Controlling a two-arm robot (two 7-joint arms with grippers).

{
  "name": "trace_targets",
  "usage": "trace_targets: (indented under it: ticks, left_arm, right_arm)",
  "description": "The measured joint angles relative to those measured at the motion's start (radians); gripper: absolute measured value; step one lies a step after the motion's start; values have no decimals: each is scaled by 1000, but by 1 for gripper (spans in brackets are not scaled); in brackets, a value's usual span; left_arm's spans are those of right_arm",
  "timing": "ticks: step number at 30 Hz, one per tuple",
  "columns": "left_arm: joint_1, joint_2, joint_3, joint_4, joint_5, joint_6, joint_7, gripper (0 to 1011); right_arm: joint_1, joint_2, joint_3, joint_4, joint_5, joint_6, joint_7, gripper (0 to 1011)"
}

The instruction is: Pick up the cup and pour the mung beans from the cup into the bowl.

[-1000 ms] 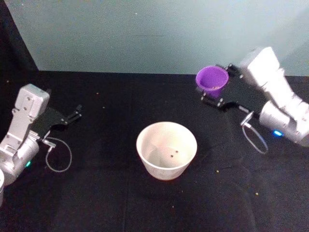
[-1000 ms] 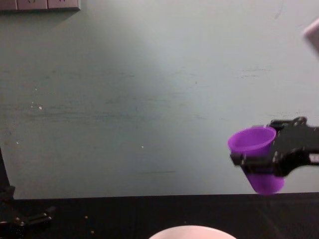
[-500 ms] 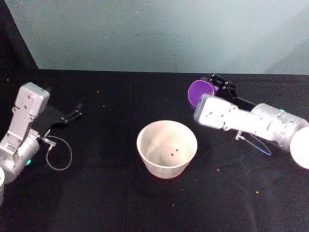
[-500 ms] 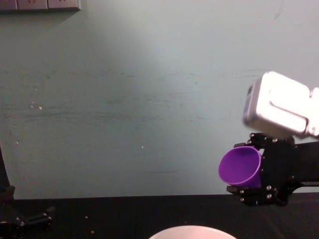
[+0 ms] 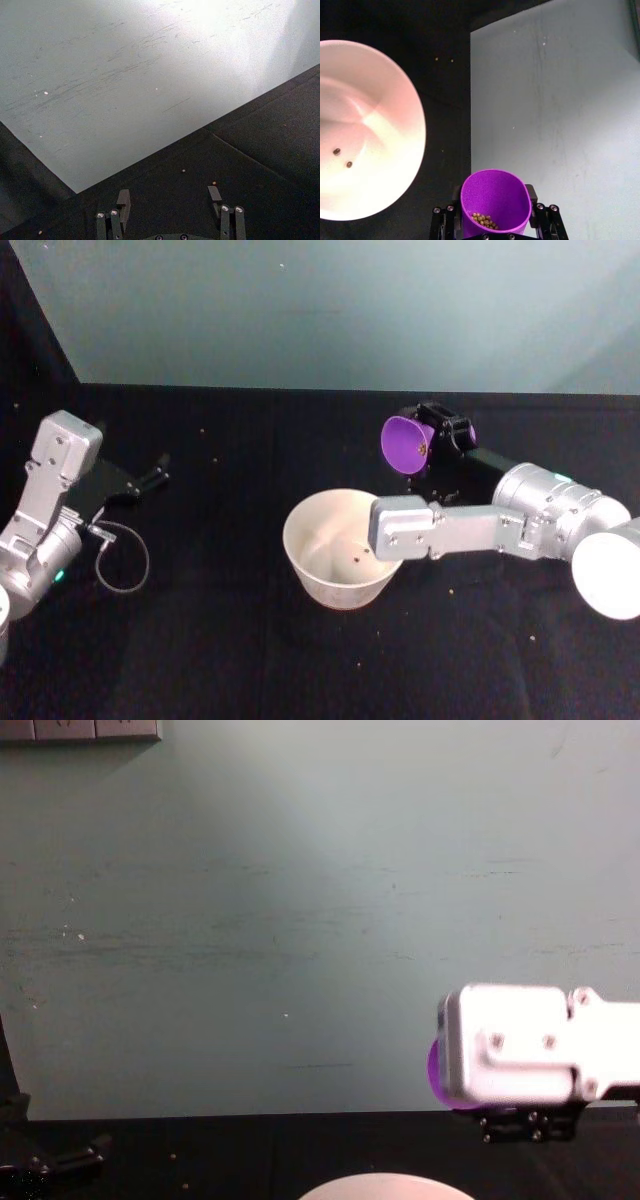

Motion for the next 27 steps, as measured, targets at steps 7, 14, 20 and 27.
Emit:
trace_targets:
  ticks: [7, 14, 20, 27]
  left_arm:
    - [0, 0, 0, 0, 0, 0, 0, 1011]
    - [0, 0, 0, 0, 0, 0, 0, 1011]
    - [0, 0, 0, 0, 0, 0, 0, 1011]
    - [0, 0, 0, 0, 0, 0, 0, 1011]
  right_arm:
    - [-4, 2, -36, -22, -109, 8, -2, 737]
    - [-11, 9, -56, -38, -182, 8, -3, 737]
    - [-19, 12, -69, -44, -233, -3, -2, 737]
    - [-20, 16, -89, -45, -317, -14, -4, 737]
